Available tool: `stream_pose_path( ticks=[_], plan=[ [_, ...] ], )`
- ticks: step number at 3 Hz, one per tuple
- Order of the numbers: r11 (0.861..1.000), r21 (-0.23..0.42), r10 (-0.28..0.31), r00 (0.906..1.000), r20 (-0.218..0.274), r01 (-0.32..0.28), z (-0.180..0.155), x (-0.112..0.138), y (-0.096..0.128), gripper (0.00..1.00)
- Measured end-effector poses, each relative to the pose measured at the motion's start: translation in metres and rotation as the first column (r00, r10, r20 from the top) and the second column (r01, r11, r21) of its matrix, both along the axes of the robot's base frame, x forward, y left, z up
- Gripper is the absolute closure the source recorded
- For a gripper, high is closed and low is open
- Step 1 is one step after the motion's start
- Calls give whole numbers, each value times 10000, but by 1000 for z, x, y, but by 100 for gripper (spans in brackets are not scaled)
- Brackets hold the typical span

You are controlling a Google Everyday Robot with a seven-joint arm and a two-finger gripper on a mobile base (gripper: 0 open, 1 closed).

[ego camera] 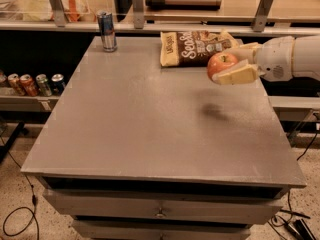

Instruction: Move apple near brown chip bag

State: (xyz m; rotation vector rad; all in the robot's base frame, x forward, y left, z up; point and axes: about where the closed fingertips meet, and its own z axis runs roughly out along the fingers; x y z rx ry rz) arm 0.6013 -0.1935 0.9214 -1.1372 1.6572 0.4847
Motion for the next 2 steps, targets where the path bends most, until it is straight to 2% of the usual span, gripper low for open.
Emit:
stream_pose_path(
  ticks=[1, 2],
  plan=[
    [9944, 31, -1051, 9939, -330, 1053, -15, 47, -18, 100],
    [9811, 52, -1928, 9792, -637, 1935, -37, 83, -31, 100]
  ],
)
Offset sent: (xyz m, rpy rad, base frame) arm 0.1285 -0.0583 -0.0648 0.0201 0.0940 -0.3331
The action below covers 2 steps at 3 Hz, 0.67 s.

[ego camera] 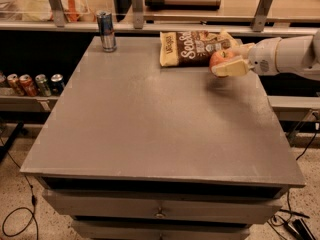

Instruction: Move apple near brown chip bag

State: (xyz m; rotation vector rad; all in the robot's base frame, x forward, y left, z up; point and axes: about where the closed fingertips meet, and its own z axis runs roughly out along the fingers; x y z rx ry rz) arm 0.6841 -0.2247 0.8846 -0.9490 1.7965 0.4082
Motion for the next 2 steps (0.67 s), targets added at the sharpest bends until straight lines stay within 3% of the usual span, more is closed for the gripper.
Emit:
stream_pose_path(
  ticks=[2],
  plan=[
    [9959, 135, -888, 9959, -195, 891, -26, 45, -9, 100]
  ],
)
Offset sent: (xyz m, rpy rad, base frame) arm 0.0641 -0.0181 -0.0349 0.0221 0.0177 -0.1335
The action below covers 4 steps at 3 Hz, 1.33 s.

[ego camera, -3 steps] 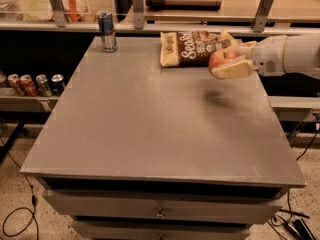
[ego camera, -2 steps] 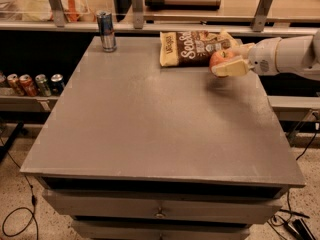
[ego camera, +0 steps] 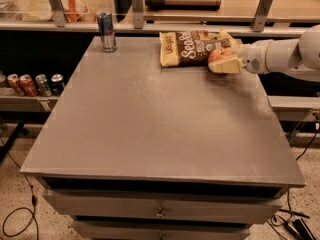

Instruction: Move apple near brown chip bag

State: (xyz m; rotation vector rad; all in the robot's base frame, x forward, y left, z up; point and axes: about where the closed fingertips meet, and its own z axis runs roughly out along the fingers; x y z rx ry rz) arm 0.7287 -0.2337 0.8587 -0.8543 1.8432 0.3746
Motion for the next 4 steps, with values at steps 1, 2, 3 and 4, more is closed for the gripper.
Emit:
stream_pose_path(
  ticks=[1, 2, 3, 4],
  plan=[
    [10000, 42, -57, 10000, 4, 57, -2, 4, -1, 100],
    [9999, 113, -107, 9999, 10, 107, -6, 10, -1, 84],
    [9998, 169, -116, 9999, -6, 116, -7, 11, -2, 61],
    [9997, 207, -99, 9999, -24, 99, -7, 11, -3, 37]
  ],
)
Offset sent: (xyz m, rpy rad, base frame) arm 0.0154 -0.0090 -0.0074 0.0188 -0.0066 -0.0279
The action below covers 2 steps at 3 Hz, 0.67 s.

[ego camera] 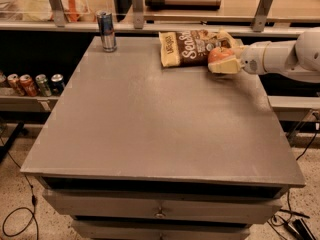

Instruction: Move apple near brown chip bag

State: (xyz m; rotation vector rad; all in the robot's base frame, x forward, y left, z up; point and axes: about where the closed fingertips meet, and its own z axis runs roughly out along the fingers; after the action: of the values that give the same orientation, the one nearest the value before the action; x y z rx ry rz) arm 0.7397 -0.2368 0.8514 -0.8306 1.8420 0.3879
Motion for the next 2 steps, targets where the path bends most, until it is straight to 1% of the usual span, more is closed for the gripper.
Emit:
stream_pose_path(
  ticks=[1, 2],
  plan=[
    [10000, 40, 34, 10000, -28, -34, 0, -1, -1, 13],
    [9999, 97, 103, 9999, -71, -102, -1, -1, -1, 0]
  ],
)
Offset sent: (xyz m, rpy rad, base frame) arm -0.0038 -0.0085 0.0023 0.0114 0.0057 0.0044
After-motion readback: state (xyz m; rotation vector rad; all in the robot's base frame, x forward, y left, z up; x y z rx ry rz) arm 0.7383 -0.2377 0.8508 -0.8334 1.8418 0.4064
